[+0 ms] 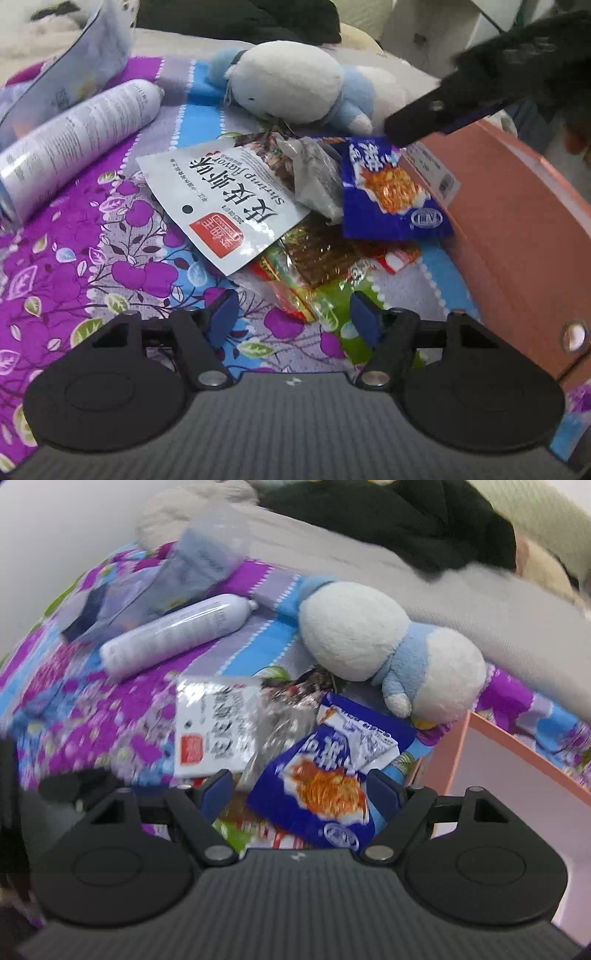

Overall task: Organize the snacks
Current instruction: 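Grasp the blue noodle bag with the right tool while the left tool grasps the red-label strip pack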

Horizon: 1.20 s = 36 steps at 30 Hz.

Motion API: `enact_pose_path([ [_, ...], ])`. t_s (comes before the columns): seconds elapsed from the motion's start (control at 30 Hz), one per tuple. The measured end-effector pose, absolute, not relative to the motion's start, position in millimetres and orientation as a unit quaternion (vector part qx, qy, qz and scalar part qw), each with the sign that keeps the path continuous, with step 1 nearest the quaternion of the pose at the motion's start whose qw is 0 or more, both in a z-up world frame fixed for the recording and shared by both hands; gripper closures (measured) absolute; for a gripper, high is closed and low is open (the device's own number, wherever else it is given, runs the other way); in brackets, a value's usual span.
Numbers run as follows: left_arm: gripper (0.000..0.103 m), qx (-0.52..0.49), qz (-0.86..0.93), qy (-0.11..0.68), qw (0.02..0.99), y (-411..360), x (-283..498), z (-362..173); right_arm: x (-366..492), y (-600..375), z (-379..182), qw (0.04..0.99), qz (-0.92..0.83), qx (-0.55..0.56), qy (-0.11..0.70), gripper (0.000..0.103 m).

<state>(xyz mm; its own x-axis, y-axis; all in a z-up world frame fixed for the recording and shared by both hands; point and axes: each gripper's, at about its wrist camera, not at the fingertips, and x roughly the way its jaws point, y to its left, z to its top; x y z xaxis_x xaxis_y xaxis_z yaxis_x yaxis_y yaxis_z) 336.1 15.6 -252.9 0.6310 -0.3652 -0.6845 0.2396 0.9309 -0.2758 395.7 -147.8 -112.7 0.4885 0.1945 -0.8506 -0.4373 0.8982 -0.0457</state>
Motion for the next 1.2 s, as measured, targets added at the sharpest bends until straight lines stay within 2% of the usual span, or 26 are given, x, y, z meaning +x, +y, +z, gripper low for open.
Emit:
enact_pose_path([
  [0.17,0.042,-0.105,-0.157,0.399,0.897,17.1,344.1,-256.0,426.6,-141.9,-131.4,0.85,0.139,-0.09,0.5,0.022],
  [0.33,0.051,-0.115,-0.143,0.4,0.898,16.8,348.5,-257.8,432.1,-134.2,-146.2,0.86,0.087,-0.111,0.49,0.024],
  [0.43,0.059,-0.109,-0.144,0.399,0.899,13.6,348.7,-258.4,436.2,-129.5,-156.5,0.856,0.076,-0.113,0.498,0.029],
  [0.53,0.072,-0.116,-0.147,0.4,0.897,14.1,347.5,-258.2,439.4,-129.5,-170.2,0.848,0.071,-0.103,0.515,0.033],
  [0.63,0.078,-0.138,-0.147,0.401,0.894,18.0,346.8,-258.9,436.1,-132.1,-177.5,0.846,0.07,-0.079,0.523,0.04],
  [0.67,0.085,-0.145,-0.147,0.4,0.893,19.1,345.9,-258.6,433.6,-132.1,-176.3,0.847,0.07,-0.078,0.522,0.044],
  [0.73,0.095,-0.165,-0.147,0.398,0.89,23.3,342.2,-258.1,428.5,-132.9,-172.3,0.849,0.067,-0.071,0.519,0.055],
  [0.77,0.098,-0.179,-0.151,0.401,0.886,25.8,340.3,-258.8,425.6,-133.8,-169.2,0.852,0.064,-0.07,0.515,0.064],
  [0.9,0.1,-0.193,-0.15,0.4,0.883,29.5,323.9,-254.9,409.5,-138.1,-157.5,0.856,0.076,-0.062,0.508,0.069],
  [1.2,0.1,-0.239,-0.127,0.384,0.883,53.7,265.8,-229.0,349.4,-132.7,-128.8,0.865,0.121,-0.063,0.483,0.072],
])
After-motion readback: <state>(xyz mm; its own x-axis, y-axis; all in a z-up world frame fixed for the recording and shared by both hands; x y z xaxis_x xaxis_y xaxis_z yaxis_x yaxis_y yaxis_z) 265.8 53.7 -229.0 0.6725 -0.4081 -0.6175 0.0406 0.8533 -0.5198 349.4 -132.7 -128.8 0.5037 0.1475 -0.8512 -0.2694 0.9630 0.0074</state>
